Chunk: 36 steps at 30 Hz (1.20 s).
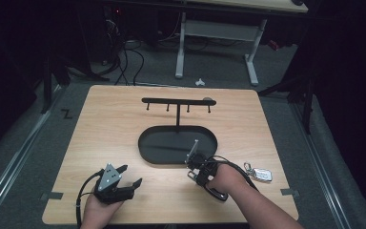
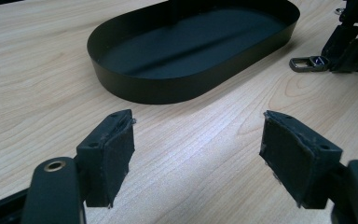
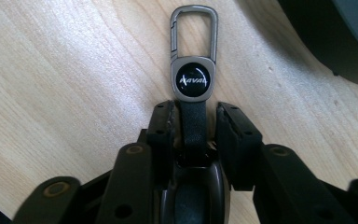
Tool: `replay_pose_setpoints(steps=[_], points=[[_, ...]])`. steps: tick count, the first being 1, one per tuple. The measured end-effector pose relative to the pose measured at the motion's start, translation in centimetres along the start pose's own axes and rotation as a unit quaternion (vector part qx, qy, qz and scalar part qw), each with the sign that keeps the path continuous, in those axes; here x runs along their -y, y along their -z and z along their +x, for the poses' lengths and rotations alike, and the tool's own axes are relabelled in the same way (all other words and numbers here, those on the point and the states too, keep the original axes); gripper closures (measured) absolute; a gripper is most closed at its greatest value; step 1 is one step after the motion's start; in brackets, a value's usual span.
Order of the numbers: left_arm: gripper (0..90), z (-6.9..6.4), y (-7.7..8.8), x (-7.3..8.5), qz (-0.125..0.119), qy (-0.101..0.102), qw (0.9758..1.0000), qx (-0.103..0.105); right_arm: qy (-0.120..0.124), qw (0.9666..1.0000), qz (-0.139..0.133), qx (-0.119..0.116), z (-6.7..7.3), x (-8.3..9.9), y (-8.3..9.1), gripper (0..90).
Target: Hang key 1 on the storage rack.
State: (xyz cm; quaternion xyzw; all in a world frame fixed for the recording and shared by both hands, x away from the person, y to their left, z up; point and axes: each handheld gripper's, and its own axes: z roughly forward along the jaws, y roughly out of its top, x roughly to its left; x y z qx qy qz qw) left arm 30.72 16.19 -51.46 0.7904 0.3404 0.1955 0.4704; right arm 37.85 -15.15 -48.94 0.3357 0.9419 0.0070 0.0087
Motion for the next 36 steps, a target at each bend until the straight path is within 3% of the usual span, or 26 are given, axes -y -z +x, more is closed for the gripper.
replay_pose_setpoints(steps=[7,15,20,32,36], points=[[26.1,0.1,0.0,0.0,-0.001,0.002,1.0000,-0.001,-0.010,0.9999,-0.001,-0.003,0.0,0.1,0.0,79.1],[25.7,0.1,0.1,0.0,0.000,0.004,1.0000,-0.001,-0.016,0.9998,0.009,-0.004,0.1,0.0,0.1,79.7],[24.4,0.2,0.3,-0.1,-0.007,0.008,0.9999,-0.010,-0.001,1.0000,0.004,-0.006,0.0,0.1,0.0,79.6],[24.4,-0.1,0.1,0.0,-0.001,0.006,1.0000,-0.004,0.001,0.9999,0.010,-0.007,0.1,0.1,0.1,80.5],[24.4,-0.1,0.1,0.0,-0.003,0.006,1.0000,-0.003,0.000,1.0000,0.000,-0.008,0.1,0.3,1.1,80.5]])
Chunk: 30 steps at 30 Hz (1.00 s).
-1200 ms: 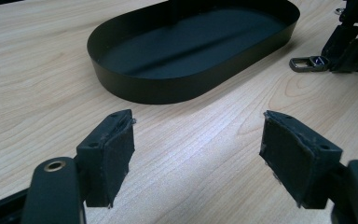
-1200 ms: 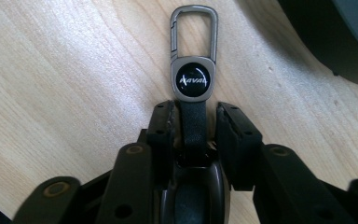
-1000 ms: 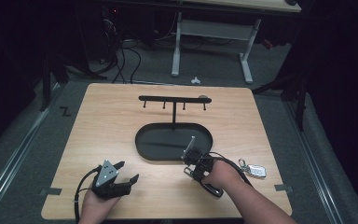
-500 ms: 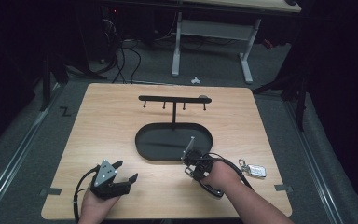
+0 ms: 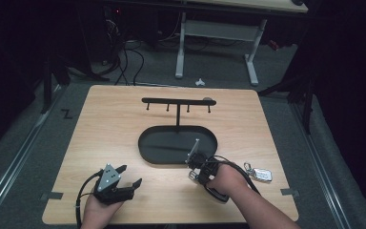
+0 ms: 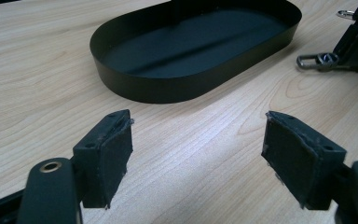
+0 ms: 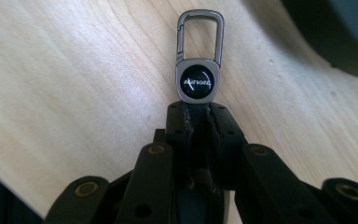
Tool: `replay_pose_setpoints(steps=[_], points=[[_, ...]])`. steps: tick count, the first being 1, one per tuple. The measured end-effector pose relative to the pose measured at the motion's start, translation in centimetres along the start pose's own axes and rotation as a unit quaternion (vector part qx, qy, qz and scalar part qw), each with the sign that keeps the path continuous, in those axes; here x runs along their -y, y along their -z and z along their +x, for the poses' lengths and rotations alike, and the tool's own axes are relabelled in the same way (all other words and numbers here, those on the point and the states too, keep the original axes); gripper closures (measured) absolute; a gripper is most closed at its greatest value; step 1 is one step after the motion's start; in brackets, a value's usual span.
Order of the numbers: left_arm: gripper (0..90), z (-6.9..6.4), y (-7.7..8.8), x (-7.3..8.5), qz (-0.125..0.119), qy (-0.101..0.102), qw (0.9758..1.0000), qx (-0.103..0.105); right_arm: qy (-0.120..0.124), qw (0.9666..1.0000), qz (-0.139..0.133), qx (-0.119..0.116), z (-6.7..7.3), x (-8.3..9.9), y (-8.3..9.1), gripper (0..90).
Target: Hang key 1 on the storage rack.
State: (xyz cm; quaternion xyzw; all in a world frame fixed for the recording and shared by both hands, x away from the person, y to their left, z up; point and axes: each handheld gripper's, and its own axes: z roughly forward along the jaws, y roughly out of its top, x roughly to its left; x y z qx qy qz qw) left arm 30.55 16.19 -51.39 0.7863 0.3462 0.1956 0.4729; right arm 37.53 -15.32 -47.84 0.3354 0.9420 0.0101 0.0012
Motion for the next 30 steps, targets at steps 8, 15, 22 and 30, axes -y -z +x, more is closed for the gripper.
replay_pose_setpoints(steps=[8,15,22,30], points=[[24.4,-0.1,-0.1,0.0,0.002,-0.002,1.0000,0.002,-0.030,0.9992,-0.021,0.017,-0.5,1.6,3.8,80.5],[24.5,0.0,-0.3,0.0,0.004,-0.003,1.0000,0.005,-0.043,0.9978,-0.045,0.022,-1.0,2.4,6.5,80.5],[24.5,0.0,-0.2,0.0,0.003,-0.002,1.0000,0.006,-0.048,0.9965,-0.065,0.024,-1.3,2.4,8.3,80.5],[24.6,0.0,-0.2,0.0,0.004,-0.002,1.0000,0.007,-0.051,0.9958,-0.073,0.023,-1.4,1.9,9.2,80.5]])
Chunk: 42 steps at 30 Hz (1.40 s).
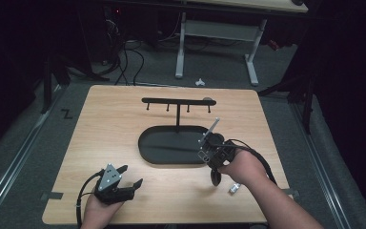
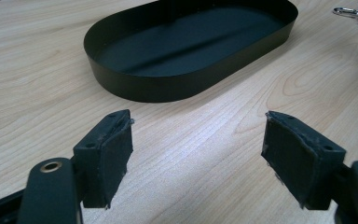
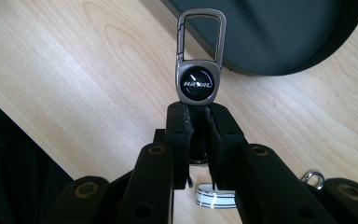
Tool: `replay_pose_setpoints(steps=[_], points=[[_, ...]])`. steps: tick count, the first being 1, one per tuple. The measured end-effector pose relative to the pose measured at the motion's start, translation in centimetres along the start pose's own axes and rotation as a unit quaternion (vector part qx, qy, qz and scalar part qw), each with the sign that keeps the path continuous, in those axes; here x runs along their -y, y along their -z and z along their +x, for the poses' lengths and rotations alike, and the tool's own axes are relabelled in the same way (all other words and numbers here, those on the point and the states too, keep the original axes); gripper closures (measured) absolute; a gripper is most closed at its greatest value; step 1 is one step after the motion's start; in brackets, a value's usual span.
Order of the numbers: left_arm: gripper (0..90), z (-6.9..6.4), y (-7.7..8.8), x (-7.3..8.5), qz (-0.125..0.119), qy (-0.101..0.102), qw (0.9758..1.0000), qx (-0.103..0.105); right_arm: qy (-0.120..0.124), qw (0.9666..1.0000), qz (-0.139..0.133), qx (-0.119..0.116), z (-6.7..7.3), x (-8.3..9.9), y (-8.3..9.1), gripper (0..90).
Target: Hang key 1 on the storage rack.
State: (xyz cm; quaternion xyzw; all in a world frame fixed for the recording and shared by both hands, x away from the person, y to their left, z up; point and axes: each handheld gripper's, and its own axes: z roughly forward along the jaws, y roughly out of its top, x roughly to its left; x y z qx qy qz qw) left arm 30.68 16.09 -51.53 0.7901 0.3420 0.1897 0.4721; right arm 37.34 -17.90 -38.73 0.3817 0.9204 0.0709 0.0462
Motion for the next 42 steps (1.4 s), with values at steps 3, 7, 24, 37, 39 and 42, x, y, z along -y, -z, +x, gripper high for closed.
replay_pose_setpoints(steps=[3,7,24,37,39,42], points=[[24.6,0.0,0.0,0.0,0.000,0.000,1.0000,0.000,-0.002,1.0000,-0.006,-0.002,-0.2,-0.3,0.3,80.5],[24.7,0.1,0.0,0.0,0.001,0.001,1.0000,0.000,-0.009,0.9997,-0.020,0.005,-0.6,-0.9,1.0,80.5],[25.1,0.0,0.6,0.1,-0.007,-0.011,0.9999,-0.004,-0.028,0.9986,-0.043,0.015,-1.9,-3.6,3.0,80.5],[24.9,0.2,1.0,0.4,-0.003,-0.006,1.0000,-0.005,-0.036,0.9974,-0.060,0.017,-2.9,-5.3,4.0,80.5],[24.9,0.2,0.9,0.3,-0.004,-0.005,1.0000,-0.005,-0.040,0.9972,-0.061,0.017,-2.9,-5.5,4.1,80.6],[24.9,0.1,0.9,0.3,-0.005,-0.006,1.0000,-0.005,-0.045,0.9967,-0.065,0.016,-2.9,-5.8,4.3,80.6]])
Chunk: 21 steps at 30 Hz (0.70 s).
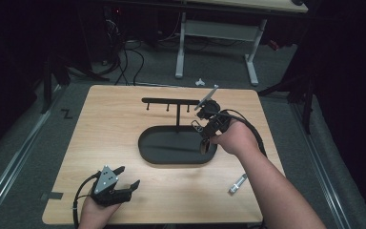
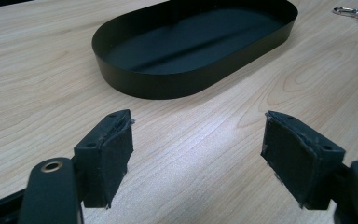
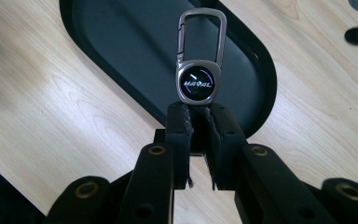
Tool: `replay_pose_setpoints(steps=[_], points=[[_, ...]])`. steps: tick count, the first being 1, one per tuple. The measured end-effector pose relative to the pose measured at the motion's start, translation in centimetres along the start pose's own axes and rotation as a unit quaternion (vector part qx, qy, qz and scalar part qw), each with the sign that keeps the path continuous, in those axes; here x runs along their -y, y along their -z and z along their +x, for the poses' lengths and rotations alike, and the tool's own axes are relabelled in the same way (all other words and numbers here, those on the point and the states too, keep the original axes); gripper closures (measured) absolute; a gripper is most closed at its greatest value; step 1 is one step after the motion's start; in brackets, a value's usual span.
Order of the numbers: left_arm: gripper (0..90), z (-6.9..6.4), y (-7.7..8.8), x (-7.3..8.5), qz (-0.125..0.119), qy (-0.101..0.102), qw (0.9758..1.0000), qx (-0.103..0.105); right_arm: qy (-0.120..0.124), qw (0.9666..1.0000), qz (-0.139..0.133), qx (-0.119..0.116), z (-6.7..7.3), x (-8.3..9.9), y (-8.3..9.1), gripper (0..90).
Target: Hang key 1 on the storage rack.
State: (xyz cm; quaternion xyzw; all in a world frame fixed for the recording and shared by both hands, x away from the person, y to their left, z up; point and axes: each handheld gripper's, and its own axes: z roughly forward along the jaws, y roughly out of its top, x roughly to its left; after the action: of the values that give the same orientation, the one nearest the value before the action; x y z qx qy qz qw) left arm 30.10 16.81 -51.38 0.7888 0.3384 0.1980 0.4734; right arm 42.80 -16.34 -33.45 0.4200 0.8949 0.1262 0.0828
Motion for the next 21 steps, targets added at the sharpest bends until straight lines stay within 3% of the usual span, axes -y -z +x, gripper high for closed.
replay_pose_setpoints(steps=[21], points=[[24.9,0.0,0.0,-0.1,0.001,-0.001,1.0000,0.005,-0.011,0.9995,-0.030,0.007,-0.2,-2.4,0.2,80.6]])
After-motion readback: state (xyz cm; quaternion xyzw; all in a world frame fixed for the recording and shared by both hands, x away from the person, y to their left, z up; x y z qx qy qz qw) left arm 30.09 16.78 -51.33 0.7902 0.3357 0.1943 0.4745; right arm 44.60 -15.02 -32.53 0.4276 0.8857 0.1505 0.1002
